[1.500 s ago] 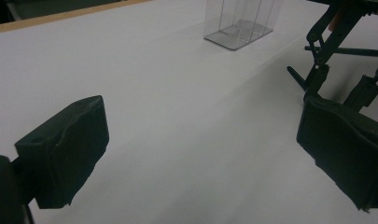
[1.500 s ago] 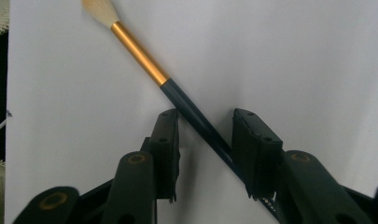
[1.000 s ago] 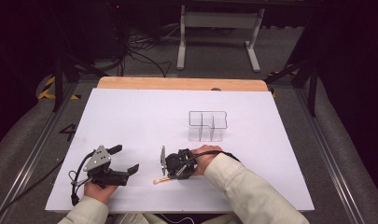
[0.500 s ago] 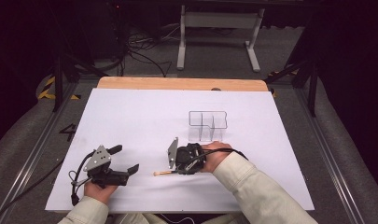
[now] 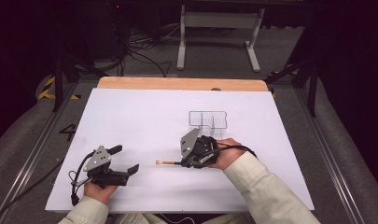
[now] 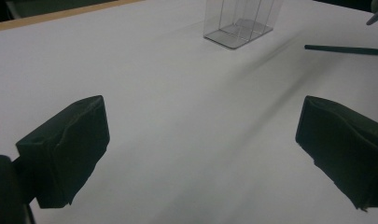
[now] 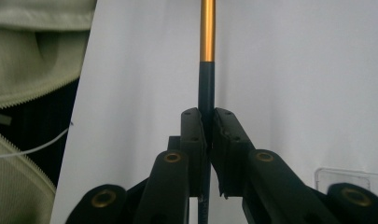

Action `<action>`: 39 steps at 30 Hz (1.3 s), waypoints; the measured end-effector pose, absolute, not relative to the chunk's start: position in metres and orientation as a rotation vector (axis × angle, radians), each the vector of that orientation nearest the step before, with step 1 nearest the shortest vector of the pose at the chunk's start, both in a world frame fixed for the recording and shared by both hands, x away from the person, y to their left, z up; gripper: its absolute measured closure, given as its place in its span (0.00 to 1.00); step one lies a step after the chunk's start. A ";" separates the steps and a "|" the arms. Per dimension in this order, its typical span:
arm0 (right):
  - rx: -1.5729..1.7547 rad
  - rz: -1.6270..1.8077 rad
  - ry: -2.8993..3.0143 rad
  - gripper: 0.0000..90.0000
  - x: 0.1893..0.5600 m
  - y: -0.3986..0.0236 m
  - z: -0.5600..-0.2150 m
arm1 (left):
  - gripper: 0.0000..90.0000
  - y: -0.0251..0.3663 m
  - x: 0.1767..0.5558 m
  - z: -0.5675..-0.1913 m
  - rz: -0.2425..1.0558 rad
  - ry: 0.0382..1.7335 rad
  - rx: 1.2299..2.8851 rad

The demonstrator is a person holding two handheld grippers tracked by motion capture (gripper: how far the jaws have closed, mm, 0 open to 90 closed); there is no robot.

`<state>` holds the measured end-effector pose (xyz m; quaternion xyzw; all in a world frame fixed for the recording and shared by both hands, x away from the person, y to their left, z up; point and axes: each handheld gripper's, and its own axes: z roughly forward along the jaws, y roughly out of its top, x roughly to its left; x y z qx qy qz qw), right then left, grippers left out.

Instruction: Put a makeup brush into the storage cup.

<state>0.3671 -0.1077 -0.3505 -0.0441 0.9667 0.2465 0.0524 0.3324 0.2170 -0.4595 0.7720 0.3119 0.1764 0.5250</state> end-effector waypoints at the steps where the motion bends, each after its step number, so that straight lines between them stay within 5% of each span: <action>1: -0.123 0.780 2.929 0.92 0.368 -0.110 -0.349 | 0.04 0.217 0.332 -0.460 0.422 0.746 1.848; 39: 0.213 1.565 2.466 0.92 0.377 -0.180 -0.327 | 0.04 0.217 0.333 -0.460 0.423 0.746 1.842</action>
